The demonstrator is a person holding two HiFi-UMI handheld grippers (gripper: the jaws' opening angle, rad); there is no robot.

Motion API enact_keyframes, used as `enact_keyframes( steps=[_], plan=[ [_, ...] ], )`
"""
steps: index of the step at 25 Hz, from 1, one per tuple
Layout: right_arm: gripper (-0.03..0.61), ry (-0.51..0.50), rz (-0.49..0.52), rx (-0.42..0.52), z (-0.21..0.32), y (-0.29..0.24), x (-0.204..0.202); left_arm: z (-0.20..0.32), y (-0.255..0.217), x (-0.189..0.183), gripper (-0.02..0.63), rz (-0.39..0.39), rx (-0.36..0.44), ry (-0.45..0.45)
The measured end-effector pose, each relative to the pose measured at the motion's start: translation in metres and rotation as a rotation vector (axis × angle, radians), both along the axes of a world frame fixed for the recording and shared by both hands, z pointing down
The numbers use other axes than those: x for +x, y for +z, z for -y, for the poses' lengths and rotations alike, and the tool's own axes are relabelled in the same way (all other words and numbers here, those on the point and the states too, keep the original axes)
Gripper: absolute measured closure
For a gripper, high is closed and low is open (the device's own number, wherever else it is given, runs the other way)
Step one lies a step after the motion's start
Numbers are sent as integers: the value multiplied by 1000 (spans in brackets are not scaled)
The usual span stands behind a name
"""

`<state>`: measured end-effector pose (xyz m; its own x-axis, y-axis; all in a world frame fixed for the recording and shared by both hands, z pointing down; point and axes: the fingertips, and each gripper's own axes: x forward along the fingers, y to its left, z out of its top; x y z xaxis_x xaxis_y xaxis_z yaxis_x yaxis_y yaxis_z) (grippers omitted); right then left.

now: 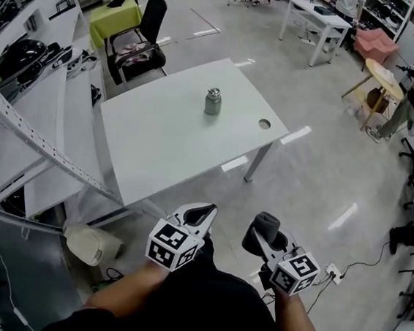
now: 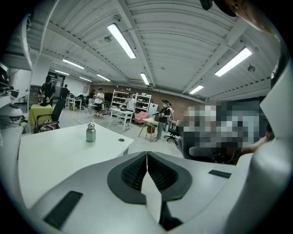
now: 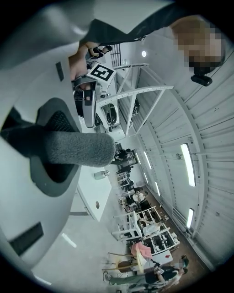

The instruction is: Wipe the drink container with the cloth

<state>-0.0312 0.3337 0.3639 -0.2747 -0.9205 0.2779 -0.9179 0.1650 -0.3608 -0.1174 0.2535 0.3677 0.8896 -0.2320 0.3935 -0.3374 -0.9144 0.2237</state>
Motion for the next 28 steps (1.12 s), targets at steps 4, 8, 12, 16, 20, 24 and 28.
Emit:
enact_keyframes(
  steps=[4, 8, 12, 16, 20, 24, 28],
  plan=[
    [465, -23, -13, -15, 51, -5, 17, 55, -6, 17, 597, -19, -2, -36],
    [465, -46, -33, -27, 102, -8, 32, 109, -10, 32, 597, -27, -9, -56],
    [465, -67, -44, -37, 148, -9, 45, 156, -10, 41, 597, -13, 3, -76],
    [465, -87, -58, -28, 197, -11, 49, 203, -4, 43, 597, 1, 12, -90],
    [465, -96, -62, -25, 237, -10, 50, 237, -3, 43, 597, -13, 16, -107],
    [465, -125, -72, -39, 263, -8, 51, 258, 0, 38, 597, -12, 14, -135],
    [465, -153, -90, -50, 290, -9, 47, 280, 6, 25, 597, -15, -9, -183]
  ],
)
